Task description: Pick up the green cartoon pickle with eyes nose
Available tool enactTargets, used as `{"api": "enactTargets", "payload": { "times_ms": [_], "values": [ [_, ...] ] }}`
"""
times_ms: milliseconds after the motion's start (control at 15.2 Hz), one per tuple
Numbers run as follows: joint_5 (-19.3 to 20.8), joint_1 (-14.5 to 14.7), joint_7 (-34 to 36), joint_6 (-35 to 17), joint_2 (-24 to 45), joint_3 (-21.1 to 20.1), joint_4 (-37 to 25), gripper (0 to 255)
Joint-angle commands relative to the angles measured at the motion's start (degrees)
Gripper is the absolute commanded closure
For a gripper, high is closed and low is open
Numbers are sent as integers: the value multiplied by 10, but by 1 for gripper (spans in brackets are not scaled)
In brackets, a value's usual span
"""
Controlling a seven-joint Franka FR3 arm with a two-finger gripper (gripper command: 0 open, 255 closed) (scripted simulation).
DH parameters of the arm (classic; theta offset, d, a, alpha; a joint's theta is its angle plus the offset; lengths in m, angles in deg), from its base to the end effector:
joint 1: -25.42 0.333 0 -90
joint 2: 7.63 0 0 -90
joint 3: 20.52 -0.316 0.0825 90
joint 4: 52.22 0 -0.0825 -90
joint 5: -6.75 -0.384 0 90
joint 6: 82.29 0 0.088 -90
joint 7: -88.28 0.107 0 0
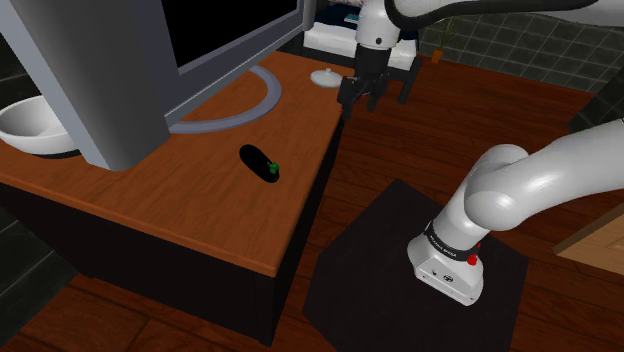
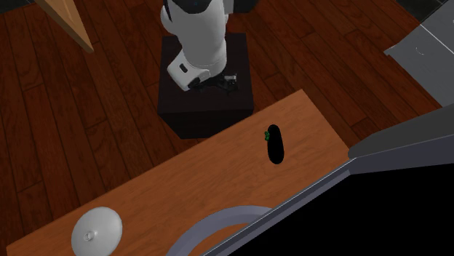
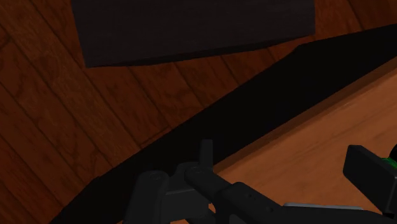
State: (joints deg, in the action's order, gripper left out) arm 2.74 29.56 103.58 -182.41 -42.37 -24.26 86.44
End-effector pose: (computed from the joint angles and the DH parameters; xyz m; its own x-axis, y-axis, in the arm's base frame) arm 0.3567 0.0583 0.5143 0.9851 -0.1555 -0.0729 -0.1568 -0.9876 -0.0119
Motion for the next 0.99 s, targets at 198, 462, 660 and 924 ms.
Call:
{"api": "enactTargets", "payload": {
  "times_ms": [198, 462, 660, 924],
  "values": [
    [-12, 19, 32, -63, 90, -41, -31, 0],
    [-11, 32, 61, -102, 165, -73, -68, 0],
    [-3, 41, 84, -126, 224, -94, -103, 0],
    [17, 54, 117, -150, 305, -120, -159, 0]
  ]
}}
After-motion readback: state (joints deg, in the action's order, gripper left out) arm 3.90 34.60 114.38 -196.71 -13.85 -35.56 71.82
